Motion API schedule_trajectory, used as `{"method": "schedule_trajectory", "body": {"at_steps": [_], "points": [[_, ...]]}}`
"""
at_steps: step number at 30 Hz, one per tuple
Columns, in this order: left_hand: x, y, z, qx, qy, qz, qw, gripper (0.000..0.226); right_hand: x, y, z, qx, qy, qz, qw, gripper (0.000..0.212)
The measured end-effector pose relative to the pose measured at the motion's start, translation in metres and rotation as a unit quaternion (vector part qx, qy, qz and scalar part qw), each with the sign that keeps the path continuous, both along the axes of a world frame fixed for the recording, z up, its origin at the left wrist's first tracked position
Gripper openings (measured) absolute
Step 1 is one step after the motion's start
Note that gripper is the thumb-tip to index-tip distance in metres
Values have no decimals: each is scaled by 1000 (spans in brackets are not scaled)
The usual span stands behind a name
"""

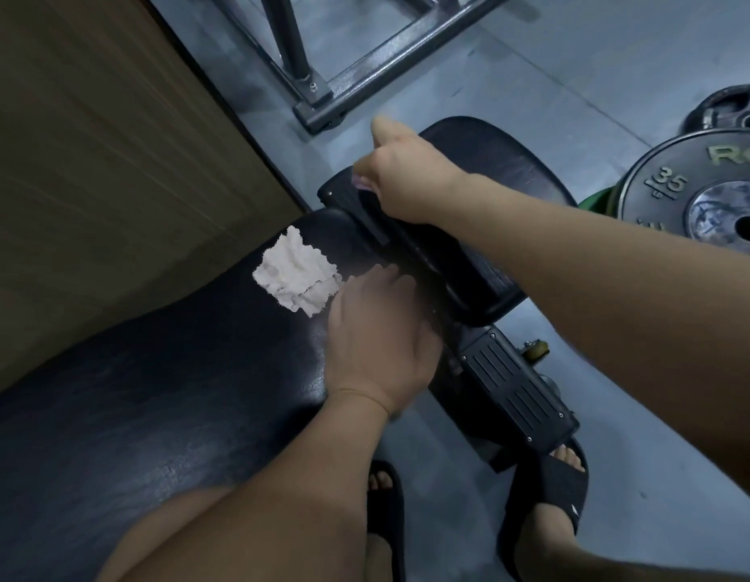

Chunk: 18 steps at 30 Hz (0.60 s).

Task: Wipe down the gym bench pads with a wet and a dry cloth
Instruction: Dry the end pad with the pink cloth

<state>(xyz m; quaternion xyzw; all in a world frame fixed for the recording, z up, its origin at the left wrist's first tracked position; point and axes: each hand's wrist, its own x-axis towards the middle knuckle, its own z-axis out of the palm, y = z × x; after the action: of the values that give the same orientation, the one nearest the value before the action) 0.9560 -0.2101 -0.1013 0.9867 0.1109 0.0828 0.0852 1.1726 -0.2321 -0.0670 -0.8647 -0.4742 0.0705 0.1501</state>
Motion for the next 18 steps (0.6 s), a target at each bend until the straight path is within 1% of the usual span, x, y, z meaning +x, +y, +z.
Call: {"method": "schedule_trajectory", "body": {"at_steps": [2, 4, 6, 9, 14, 18], "points": [[0, 0, 0, 1, 0, 2, 1000, 55, -11, -11, 3, 9, -8, 40, 999, 20], [-1, -1, 0, 3, -1, 3, 1000, 54, -29, -20, 3, -10, -36, 72, 997, 17], [-1, -1, 0, 5, -1, 4, 1000, 51, -42, -25, 1, -24, -57, 74, 995, 17], [-2, -1, 1, 2, -5, 2, 1000, 45, -52, -41, 9, -36, -42, 64, 996, 18], [-3, -3, 1, -8, -16, -2, 1000, 39, -78, -99, 2, 6, -52, 84, 995, 22], [-2, -2, 2, -16, -7, -1, 1000, 39, -100, -145, -1, 28, -18, 76, 997, 21]]}}
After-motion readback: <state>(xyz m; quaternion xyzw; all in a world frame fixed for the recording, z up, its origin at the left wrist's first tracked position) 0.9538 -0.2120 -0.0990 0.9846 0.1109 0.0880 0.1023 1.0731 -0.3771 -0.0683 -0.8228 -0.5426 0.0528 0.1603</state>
